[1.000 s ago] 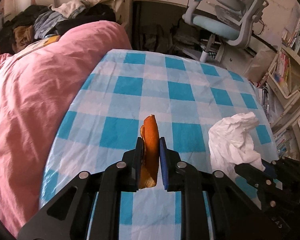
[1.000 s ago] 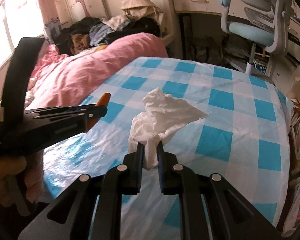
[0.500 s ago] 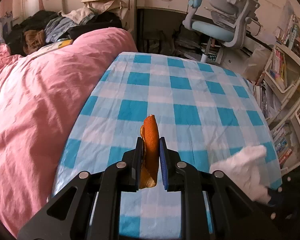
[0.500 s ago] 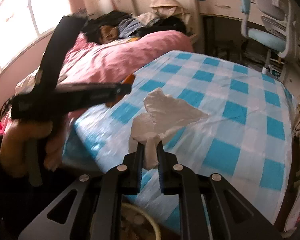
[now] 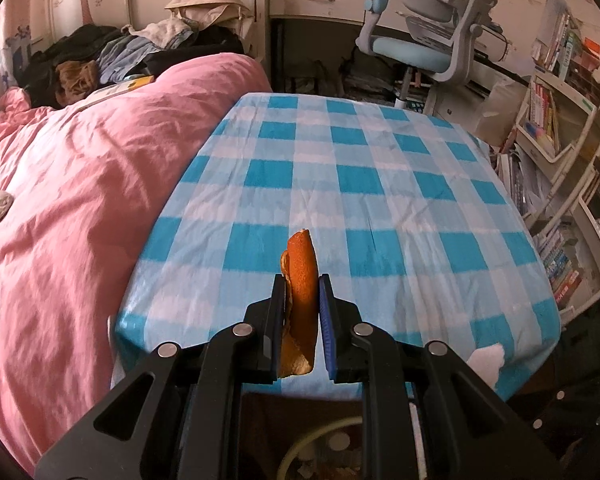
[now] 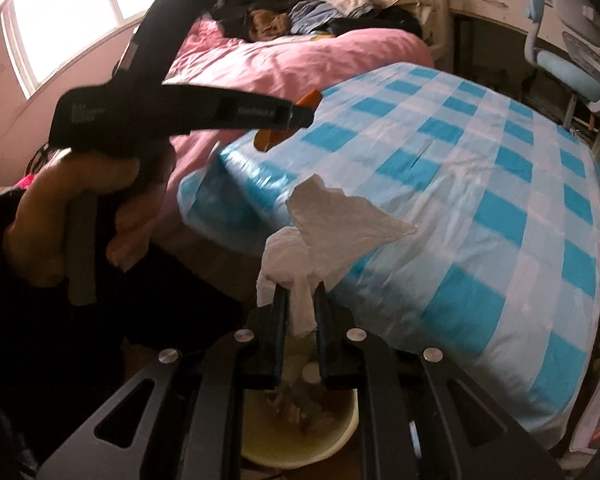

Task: Collect trash
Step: 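Carry peel and tissue to the yellow bin with both grippers, then open both grippers over the yellow bin to drop peel and tissue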

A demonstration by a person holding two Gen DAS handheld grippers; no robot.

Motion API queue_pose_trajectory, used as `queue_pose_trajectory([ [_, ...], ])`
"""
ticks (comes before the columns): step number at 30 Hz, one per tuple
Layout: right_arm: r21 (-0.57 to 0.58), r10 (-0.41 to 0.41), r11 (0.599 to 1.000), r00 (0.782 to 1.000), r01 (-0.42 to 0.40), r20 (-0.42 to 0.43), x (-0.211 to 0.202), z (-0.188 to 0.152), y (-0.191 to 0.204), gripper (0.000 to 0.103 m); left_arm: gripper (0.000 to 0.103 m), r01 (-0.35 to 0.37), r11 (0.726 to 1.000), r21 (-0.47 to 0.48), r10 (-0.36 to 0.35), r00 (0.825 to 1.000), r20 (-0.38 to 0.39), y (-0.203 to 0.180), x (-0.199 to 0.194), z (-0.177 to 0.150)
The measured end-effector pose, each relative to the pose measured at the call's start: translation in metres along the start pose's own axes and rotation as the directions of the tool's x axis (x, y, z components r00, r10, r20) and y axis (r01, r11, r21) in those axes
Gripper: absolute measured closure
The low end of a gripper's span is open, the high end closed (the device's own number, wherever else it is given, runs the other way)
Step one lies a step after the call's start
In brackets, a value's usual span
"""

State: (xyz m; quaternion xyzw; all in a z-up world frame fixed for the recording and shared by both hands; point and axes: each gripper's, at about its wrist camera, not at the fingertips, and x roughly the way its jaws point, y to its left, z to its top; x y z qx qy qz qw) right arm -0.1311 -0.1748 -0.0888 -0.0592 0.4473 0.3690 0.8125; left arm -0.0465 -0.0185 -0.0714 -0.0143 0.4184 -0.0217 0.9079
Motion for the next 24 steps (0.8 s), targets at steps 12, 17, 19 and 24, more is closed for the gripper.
queue_pose_trajectory([
  [12,-0.074,0.045,0.996,0.987,-0.057,-0.155,0.007,-0.048,0.036,0.089,0.087,0.008,1.0,0.005,-0.007,0.999,-0.031,0.001,-0.029,-0.052],
  [17,-0.035,0.043,0.998,0.988,-0.049,-0.147,0.002,-0.056,0.034,0.082,0.087,0.017,1.0,0.014,-0.016,0.998,-0.065,-0.004,-0.036,-0.077],
  [19,-0.018,0.05,0.998,0.99,-0.053,-0.131,-0.002,-0.057,0.032,0.081,0.087,0.018,1.0,0.023,-0.016,0.997,-0.079,-0.006,-0.039,-0.087],
  [24,0.003,0.023,1.0,0.996,-0.023,-0.087,-0.013,-0.062,0.033,0.067,0.087,0.035,0.999,0.032,-0.031,0.993,-0.118,-0.012,-0.043,-0.108],
])
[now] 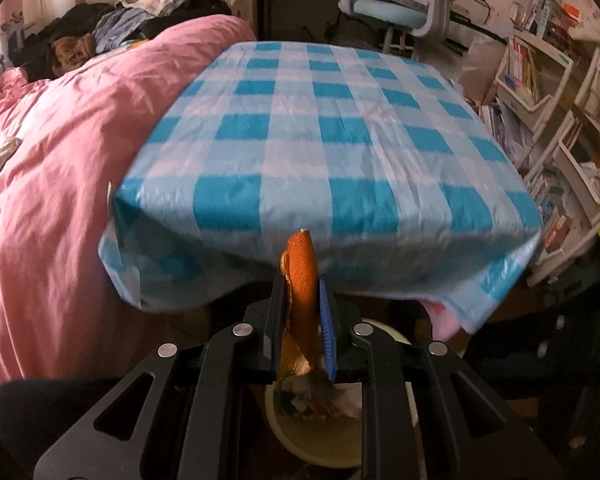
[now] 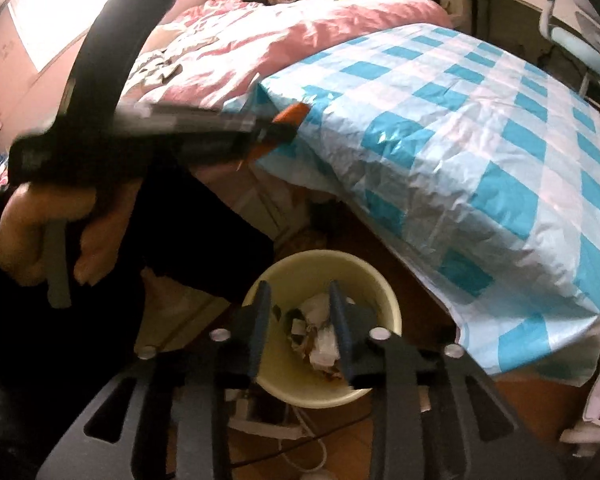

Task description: Collect trash

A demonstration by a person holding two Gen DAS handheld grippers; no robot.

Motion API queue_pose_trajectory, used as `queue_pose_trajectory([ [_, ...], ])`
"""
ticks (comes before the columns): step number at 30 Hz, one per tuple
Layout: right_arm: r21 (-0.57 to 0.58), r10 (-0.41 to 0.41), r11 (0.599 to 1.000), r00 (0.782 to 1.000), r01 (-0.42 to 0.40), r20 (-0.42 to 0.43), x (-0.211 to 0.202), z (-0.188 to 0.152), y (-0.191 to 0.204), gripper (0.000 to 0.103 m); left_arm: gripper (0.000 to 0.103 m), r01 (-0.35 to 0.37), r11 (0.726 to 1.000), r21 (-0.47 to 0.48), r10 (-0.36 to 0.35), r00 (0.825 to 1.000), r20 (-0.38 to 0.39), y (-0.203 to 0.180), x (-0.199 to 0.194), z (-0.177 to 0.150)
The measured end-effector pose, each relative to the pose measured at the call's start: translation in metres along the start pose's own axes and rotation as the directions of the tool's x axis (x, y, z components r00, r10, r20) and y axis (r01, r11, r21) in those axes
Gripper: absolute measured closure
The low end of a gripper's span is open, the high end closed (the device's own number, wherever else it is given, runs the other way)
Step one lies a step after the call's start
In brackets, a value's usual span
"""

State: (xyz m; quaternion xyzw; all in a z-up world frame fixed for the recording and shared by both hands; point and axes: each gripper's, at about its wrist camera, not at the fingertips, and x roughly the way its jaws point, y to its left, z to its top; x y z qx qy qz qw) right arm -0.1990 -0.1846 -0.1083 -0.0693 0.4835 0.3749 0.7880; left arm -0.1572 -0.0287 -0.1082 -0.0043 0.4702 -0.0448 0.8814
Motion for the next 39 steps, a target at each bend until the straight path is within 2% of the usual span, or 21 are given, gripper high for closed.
queue_pose_trajectory([
  [2,0.021,-0.032,0.999,0.999,0.031,0.035,-0.005,-0.001,-0.002,0.049,0.087,0.02,1.0,0.013,-0.019,0.999,-0.032,-0.004,0.001,-0.01],
  [6,0.108,-0.125,0.988,0.983,0.111,0.134,-0.019,0.002,-0.015,0.038,0.083,0.049,0.997,0.055,-0.044,0.994,-0.097,-0.015,0.005,-0.024],
  [7,0.13,-0.17,0.98,0.973,0.15,0.157,-0.022,0.001,-0.017,0.033,0.075,0.043,0.997,0.062,-0.037,0.995,-0.095,-0.017,0.004,-0.026],
  [8,0.148,-0.206,0.972,0.963,0.181,0.173,-0.025,0.002,-0.019,0.032,0.062,0.029,0.997,0.068,-0.024,0.996,-0.082,-0.019,0.001,-0.027],
  [9,0.164,-0.231,0.966,0.955,0.201,0.187,-0.027,0.002,-0.021,0.031,0.055,0.019,0.998,0.068,-0.015,0.998,-0.066,-0.019,-0.001,-0.026],
  [11,0.223,-0.309,0.94,0.922,0.258,0.233,-0.035,0.002,-0.026,0.024,0.033,-0.016,0.999,0.051,0.015,1.0,0.011,-0.016,-0.011,-0.024],
  [12,0.25,-0.361,0.921,0.898,0.299,0.253,-0.039,0.002,-0.027,0.021,0.028,-0.034,0.999,0.037,0.031,0.998,0.056,-0.014,-0.017,-0.022],
  [13,0.265,-0.39,0.909,0.882,0.323,0.264,-0.042,0.002,-0.03,0.016,0.021,-0.048,0.999,0.026,0.045,0.995,0.086,-0.013,-0.021,-0.02],
  [14,0.285,-0.435,0.889,0.855,0.358,0.281,-0.046,0.002,-0.03,0.013,0.016,-0.067,0.998,0.01,0.065,0.99,0.127,-0.011,-0.026,-0.018],
  [15,0.295,-0.46,0.877,0.839,0.379,0.291,-0.047,0.003,-0.032,0.013,0.014,-0.075,0.997,-0.004,0.075,0.985,0.159,-0.009,-0.03,-0.015],
  [16,0.311,-0.509,0.852,0.804,0.421,0.307,-0.051,0.004,-0.03,0.011,0.011,-0.076,0.997,-0.014,0.077,0.981,0.176,-0.007,-0.033,-0.013],
  [18,0.321,-0.558,0.825,0.761,0.465,0.331,-0.054,0.006,-0.029,0.011,0.009,-0.081,0.996,-0.039,0.088,0.971,0.224,-0.004,-0.04,-0.01],
  [21,0.321,-0.61,0.791,0.709,0.52,0.354,-0.058,0.007,-0.029,0.008,0.008,-0.093,0.994,-0.06,0.107,0.954,0.282,-0.001,-0.048,-0.005],
  [22,0.318,-0.633,0.774,0.685,0.548,0.361,-0.058,0.008,-0.027,0.008,0.008,-0.095,0.993,-0.063,0.109,0.949,0.294,0.0,-0.05,-0.003],
  [24,0.317,-0.655,0.756,0.659,0.573,0.371,-0.058,0.011,-0.027,0.008,0.007,-0.1,0.993,-0.067,0.117,0.937,0.328,0.0,-0.054,0.0],
  [28,0.33,-0.676,0.736,0.627,0.591,0.387,-0.063,0.009,-0.025,0.008,0.007,-0.104,0.992,-0.067,0.121,0.922,0.367,-0.002,-0.059,0.002],
  [31,0.343,-0.686,0.728,0.612,0.594,0.394,-0.064,0.01,-0.025,0.008,0.007,-0.104,0.993,-0.064,0.121,0.91,0.398,-0.003,-0.063,0.004],
  [34,0.352,-0.69,0.723,0.605,0.594,0.398,-0.065,0.011,-0.025,0.008,0.007,-0.114,0.991,-0.065,0.131,0.899,0.418,-0.004,-0.065,0.005],
  [39,0.351,-0.693,0.72,0.601,0.599,0.398,-0.064,0.012,-0.023,0.008,0.007,-0.115,0.991,-0.073,0.135,0.896,0.423,-0.002,-0.067,0.005],
])
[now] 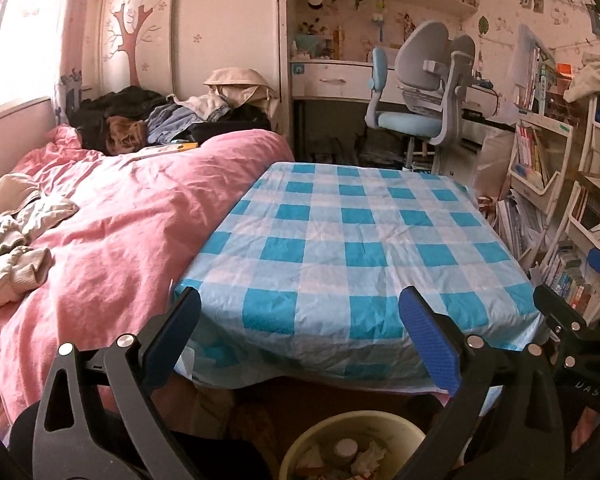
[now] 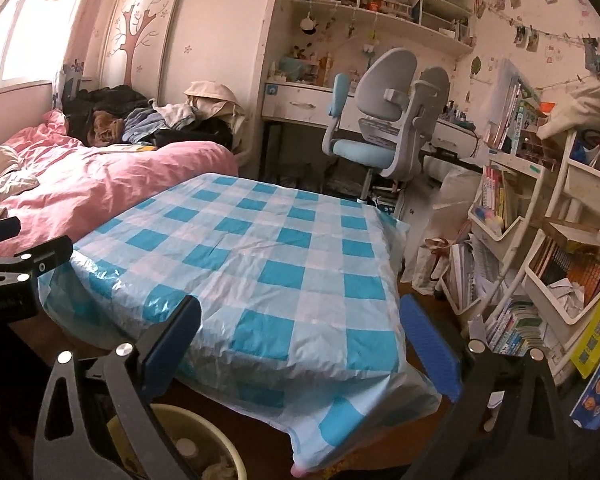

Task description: Collect trash

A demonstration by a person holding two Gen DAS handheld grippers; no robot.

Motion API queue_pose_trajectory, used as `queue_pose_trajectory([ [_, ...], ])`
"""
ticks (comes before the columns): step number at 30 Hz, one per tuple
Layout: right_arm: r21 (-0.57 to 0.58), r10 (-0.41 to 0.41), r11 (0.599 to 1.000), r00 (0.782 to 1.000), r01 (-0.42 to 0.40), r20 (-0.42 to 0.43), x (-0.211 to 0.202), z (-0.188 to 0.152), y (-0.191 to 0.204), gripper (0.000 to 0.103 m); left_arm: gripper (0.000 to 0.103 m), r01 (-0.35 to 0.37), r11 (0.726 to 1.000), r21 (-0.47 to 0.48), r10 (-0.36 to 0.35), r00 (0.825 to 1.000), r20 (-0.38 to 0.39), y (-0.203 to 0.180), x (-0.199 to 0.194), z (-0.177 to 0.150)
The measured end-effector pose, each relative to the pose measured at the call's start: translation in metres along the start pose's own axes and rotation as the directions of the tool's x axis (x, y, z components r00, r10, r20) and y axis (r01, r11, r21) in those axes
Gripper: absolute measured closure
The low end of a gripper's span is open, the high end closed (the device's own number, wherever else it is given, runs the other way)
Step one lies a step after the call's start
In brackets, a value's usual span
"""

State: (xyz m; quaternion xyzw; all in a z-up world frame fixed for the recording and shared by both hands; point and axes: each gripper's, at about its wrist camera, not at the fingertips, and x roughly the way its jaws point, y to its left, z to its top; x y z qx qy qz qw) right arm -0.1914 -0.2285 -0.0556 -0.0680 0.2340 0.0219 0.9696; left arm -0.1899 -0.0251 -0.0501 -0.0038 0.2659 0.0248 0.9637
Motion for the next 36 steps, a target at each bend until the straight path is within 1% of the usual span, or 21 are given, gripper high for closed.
queue_pose_trajectory([
  [36,0.004,-0.002,1.0,1.0,0.002,0.005,0.0004,0.0015,0.0019,0.008,0.007,-0.005,1.0,-0.005,0.005,1.0,0.017,0.0023,-0.0019,0.0047],
])
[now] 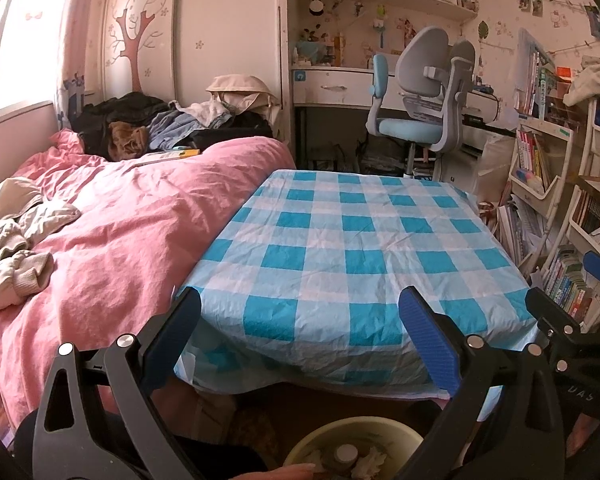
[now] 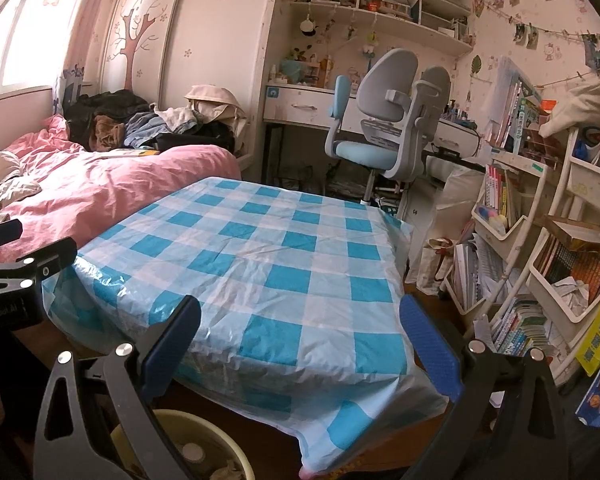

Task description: Collect trash

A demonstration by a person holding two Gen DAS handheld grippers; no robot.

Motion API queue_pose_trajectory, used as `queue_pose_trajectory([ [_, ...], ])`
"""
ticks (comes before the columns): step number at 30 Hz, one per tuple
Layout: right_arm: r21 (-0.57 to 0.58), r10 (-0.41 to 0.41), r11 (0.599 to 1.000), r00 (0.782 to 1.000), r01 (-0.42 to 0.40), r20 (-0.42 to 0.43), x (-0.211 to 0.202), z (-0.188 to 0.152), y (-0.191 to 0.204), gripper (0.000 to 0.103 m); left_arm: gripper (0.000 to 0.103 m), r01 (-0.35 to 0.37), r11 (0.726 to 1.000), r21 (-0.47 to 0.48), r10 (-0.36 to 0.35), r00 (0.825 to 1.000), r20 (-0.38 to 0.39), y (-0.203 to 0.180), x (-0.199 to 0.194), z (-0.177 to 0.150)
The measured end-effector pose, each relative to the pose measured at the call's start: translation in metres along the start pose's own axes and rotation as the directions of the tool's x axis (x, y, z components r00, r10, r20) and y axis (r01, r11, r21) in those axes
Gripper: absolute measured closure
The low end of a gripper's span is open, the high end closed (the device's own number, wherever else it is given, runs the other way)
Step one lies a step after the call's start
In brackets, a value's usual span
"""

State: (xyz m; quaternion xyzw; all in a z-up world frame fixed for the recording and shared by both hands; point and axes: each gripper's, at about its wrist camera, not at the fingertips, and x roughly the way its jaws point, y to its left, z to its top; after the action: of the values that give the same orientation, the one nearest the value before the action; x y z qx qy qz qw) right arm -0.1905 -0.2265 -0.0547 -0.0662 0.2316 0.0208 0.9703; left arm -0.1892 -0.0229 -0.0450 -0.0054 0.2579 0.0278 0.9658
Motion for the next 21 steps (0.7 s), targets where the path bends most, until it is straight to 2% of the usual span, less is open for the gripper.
queue_pose_trajectory([
  [21,0.0,-0.001,1.0,1.0,0.001,-0.001,0.0006,0.0003,0.001,0.008,0.007,-0.001,1.0,0.005,0.001,1.0,0.001,-0.0009,-0.0002,-0.0009],
])
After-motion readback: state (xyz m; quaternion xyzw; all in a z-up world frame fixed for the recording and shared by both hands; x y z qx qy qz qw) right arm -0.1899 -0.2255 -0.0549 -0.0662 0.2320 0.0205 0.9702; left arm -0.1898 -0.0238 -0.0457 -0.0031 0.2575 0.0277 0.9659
